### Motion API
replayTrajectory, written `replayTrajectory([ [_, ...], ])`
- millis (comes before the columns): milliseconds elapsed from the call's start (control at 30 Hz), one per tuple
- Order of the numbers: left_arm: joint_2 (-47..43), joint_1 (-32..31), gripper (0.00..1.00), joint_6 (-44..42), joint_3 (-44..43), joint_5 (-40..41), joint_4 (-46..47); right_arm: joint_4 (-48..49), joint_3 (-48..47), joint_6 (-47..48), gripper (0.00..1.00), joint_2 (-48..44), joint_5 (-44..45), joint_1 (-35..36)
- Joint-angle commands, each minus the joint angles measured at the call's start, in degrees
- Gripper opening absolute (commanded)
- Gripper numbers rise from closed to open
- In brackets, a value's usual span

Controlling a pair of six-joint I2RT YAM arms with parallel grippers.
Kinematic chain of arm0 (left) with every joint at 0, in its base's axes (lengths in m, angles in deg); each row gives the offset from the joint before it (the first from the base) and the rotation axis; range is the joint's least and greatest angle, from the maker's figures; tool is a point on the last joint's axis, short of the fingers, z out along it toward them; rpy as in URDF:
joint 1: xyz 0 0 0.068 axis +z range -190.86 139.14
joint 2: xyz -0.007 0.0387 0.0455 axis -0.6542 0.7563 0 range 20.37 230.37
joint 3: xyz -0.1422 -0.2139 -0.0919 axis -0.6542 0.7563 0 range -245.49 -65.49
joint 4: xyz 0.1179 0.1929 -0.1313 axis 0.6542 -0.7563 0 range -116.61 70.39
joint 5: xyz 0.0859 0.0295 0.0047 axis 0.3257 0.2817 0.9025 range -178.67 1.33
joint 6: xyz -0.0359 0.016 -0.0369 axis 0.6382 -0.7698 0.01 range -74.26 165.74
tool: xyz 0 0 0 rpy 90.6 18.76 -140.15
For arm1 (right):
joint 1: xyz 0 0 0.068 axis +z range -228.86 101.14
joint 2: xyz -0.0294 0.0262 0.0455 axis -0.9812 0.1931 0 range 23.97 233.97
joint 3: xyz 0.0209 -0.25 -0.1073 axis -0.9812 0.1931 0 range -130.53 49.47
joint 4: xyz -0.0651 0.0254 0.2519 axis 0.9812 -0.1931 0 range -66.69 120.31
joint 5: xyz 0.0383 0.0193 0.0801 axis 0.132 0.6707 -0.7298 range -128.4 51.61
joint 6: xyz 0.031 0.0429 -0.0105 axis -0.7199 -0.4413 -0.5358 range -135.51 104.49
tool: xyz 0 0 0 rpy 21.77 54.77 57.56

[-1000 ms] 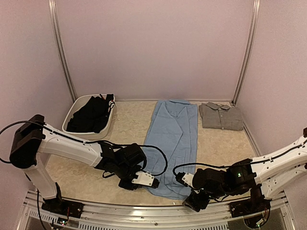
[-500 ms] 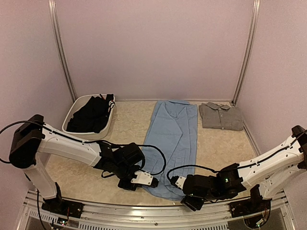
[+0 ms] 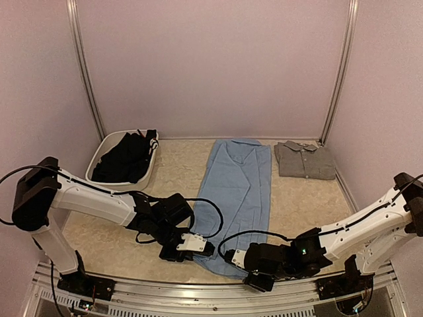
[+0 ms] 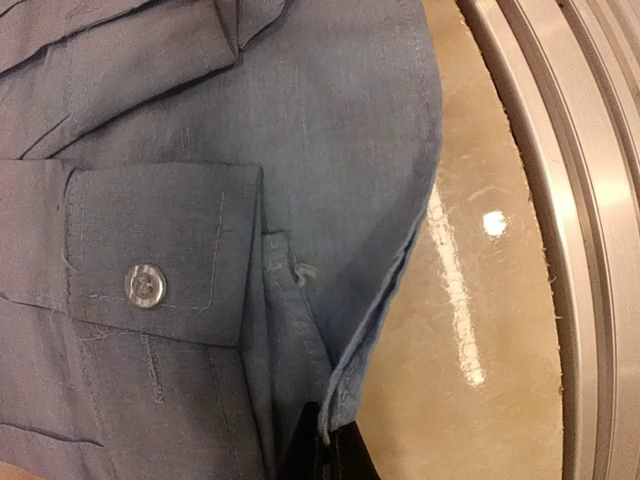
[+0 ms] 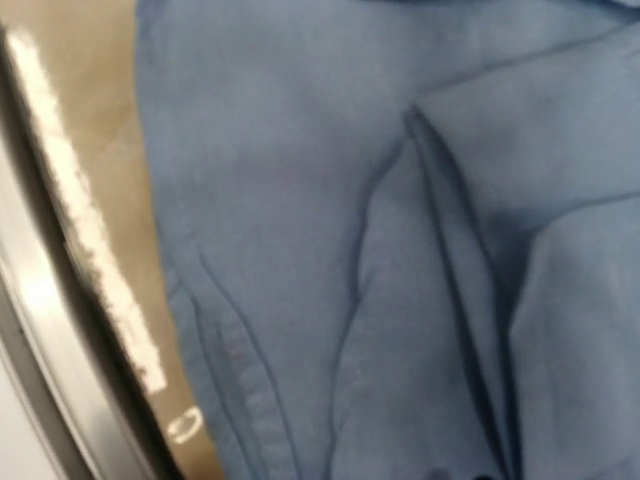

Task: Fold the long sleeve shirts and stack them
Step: Pick up the rectangle-folded shirt from the center of the board.

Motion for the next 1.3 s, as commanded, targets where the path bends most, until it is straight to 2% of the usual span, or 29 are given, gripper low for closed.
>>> replayTrajectory([
  [0, 1.9, 1.3, 0.00, 0.3, 1.4, -3.6, -5.6, 1.6, -1.2, 2.7, 0.60, 1.4, -0.1, 0.6],
  [200, 0.8, 1.6, 0.00, -0.7, 1.7, -5.3, -6.5, -0.1, -2.9, 1.6, 0.57, 5.2, 0.6, -0.4],
  [367, 1.5, 1.6, 0.00, -0.6, 1.2, -5.3, -6.7, -0.7, -3.6, 1.3, 0.50, 7.8, -0.8, -1.4],
  [533, 1.5, 1.5, 0.00, -0.9, 1.4, -4.9, -6.7, -0.3, -2.5, 0.7, 0.29, 6.6, -3.9, -3.5],
  [867, -1.4, 1.5, 0.00, -1.0, 2.0, -4.7, -7.6, -0.8, -1.9, -0.6, 0.00, 5.6, -3.7, -3.7],
  [1033, -2.2, 1.3, 0.00, -1.0, 1.0, -5.4, -9.7, 0.3, -0.8, 0.0, 0.00, 2.4, -4.2, -2.1],
  [1267, -3.3, 1.3, 0.00, 0.2, -0.9, -10.9, -13.8, 5.7, 1.6, 1.8, 0.00, -5.0, -14.0, -0.3],
])
